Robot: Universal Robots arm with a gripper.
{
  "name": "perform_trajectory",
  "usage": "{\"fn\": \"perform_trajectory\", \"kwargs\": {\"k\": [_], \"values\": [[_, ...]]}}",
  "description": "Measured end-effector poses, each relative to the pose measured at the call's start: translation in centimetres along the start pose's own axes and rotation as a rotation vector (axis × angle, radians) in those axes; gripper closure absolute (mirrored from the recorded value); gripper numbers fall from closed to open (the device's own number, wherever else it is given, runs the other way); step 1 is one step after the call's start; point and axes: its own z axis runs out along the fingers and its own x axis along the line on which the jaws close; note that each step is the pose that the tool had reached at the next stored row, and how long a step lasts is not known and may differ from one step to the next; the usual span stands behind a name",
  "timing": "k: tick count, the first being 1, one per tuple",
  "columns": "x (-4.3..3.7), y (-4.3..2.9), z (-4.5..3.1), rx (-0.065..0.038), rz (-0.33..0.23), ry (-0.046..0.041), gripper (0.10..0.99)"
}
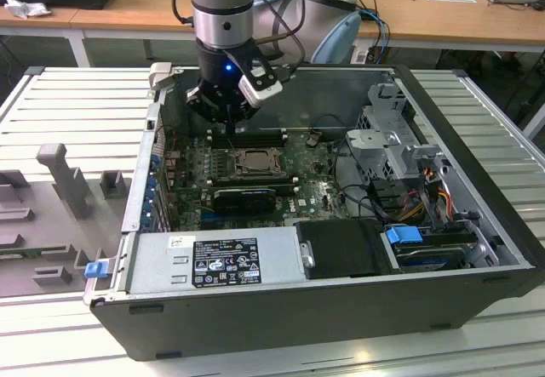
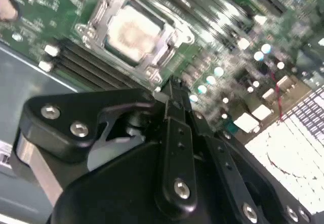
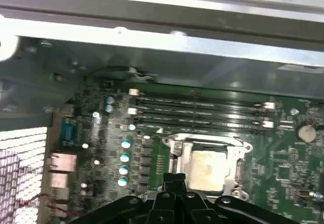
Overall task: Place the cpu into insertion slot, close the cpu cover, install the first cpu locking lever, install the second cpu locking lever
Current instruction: 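Install the first cpu locking lever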
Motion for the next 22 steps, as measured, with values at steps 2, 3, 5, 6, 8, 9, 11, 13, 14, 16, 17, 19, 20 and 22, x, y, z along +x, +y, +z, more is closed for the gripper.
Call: {"fn": "perform_trajectory", "kwargs": {"k": [2, 3, 5, 6, 8, 9, 11, 13, 14, 16, 17, 19, 20, 22], "values": [[1.53, 0.27, 0.07, 0.0, 0.001, -0.0003, 0.98], [1.82, 0.44, 0.13, 0.0, 0.003, 0.0, 0.98], [2.27, 1.04, 0.43, 0.0, 0.003, -0.0001, 0.98], [2.3, 1.26, 0.55, 0.0, 0.003, -0.0002, 0.98], [2.26, 1.89, 0.8, 0.0, 0.003, -0.0002, 0.98], [2.24, 2.14, 0.85, 0.0, 0.003, -0.0001, 0.98], [2.16, 3.17, 0.96, 0.0, 0.003, -0.0002, 0.98], [2.1, 3.41, 0.99, 0.0, 0.003, -0.0001, 0.98], [2.06, 3.41, 0.98, 0.0, 0.004, 0.0, 0.98], [1.64, 3.38, 1.0, 0.0, 0.005, -0.0002, 0.98], [1.17, 3.33, 1.02, 0.0, 0.005, -0.0002, 0.98], [0.54, 3.28, 1.05, 0.0, 0.006, -0.0003, 0.98], [0.18, 3.24, 1.06, 0.0, 0.006, -0.0003, 0.98], [-0.14, 3.22, 1.07, 0.0, 0.006, -0.0003, 0.98]]}}
